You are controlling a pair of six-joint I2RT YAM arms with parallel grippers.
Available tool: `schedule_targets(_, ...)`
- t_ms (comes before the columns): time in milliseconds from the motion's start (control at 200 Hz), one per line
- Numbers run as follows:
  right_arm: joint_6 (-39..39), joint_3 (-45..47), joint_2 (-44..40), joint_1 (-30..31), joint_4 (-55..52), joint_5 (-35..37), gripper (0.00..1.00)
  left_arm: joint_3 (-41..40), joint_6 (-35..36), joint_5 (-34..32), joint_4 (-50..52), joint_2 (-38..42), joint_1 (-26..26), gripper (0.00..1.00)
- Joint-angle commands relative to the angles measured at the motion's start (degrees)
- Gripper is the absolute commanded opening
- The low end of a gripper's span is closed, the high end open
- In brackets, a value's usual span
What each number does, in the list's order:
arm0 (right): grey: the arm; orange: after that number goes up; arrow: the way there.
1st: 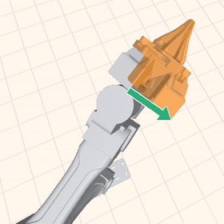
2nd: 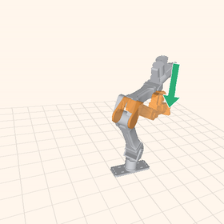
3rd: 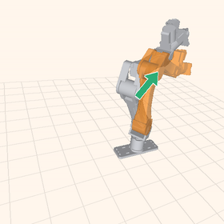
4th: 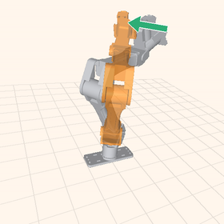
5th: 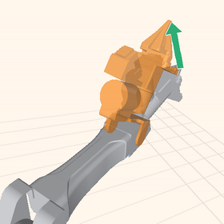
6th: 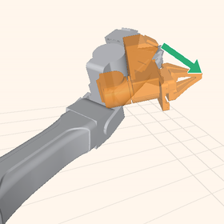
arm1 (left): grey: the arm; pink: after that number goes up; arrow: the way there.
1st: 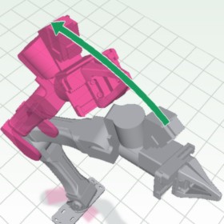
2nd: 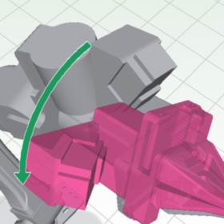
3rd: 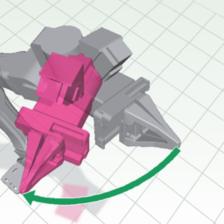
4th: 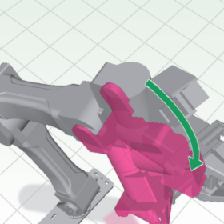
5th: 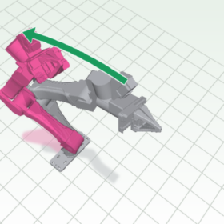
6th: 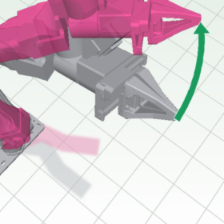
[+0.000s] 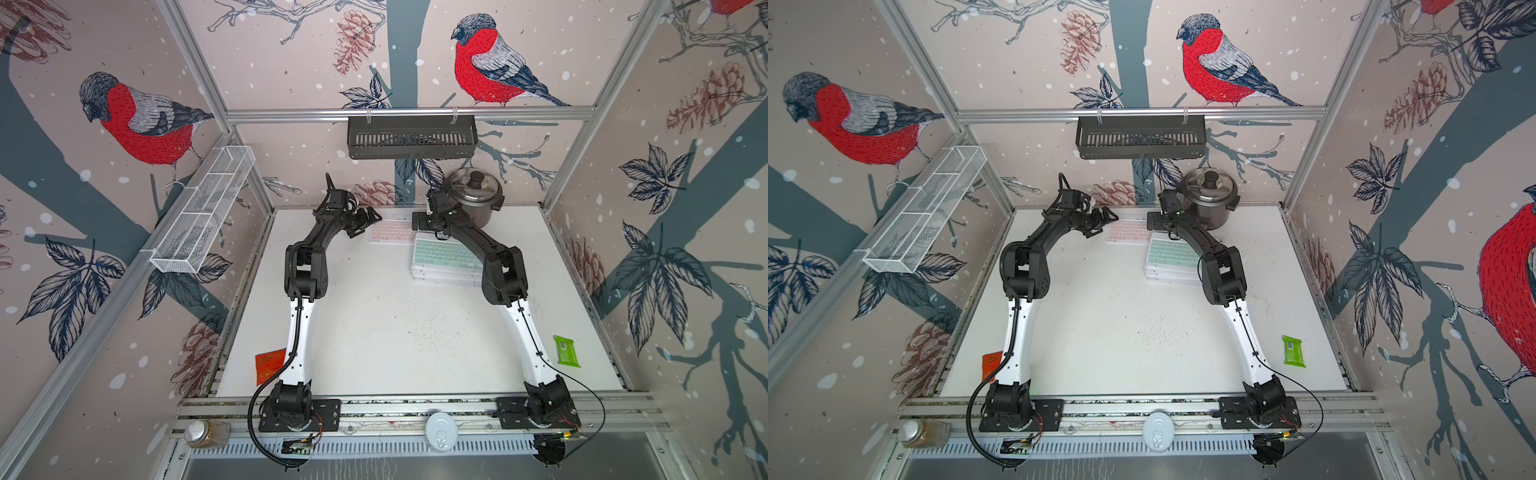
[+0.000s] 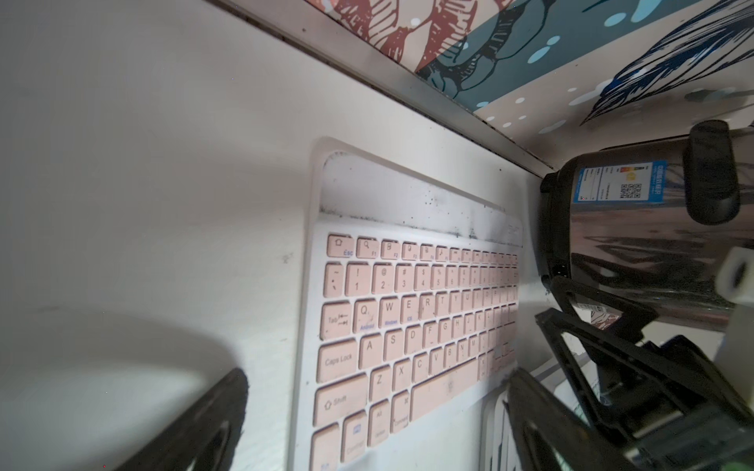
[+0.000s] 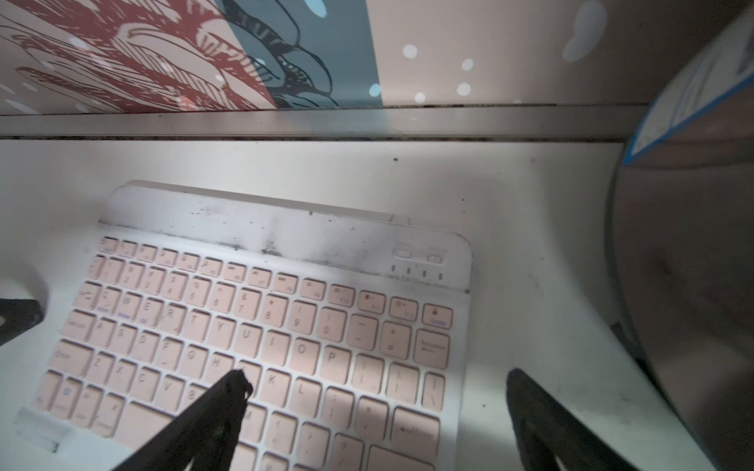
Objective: Stack the numeric keypads
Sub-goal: Move the numeric keypad to the center of the board.
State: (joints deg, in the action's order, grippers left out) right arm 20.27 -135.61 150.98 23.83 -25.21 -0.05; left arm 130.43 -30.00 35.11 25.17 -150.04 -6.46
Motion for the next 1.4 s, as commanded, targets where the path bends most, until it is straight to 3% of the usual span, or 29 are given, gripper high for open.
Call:
schedule_targets(0,1.7,-0.9,1.3,-0.7,0.7,-2.8,0.99,-2.1,-0.5,-1.4,4.5,-0.2,0.0,0.99)
schedule_targets(165,2.9,-6.9,6.1,-0.9,-1.3,-5.8,0.99,-3.8,-0.9,-1.7,5.8,0.4,0.0,0.99)
schedule_targets(396,5.4,-7.1,8.8,-0.9,1.4,-11.5,0.99,-5.7,-1.5,-0.6,7.9,1.0,0.0,0.99)
schedule_targets(721,6.3,-9.5,9.7,0.8,4.4,-17.5,0.99,-15.9,-2.6,0.4,8.2,7.7,2.3,0.99)
schedule_targets(1107,6.8,-10.8,10.9,4.7,7.3,-19.7,0.99,-33.7,-3.1,-0.7,4.1,19.4,9.4,0.99)
schedule_targets(1397,5.0,-11.5,10.2,5.4,6.5,-18.7,0.99,-37.4,-3.5,0.1,2.6,21.0,10.2,0.99)
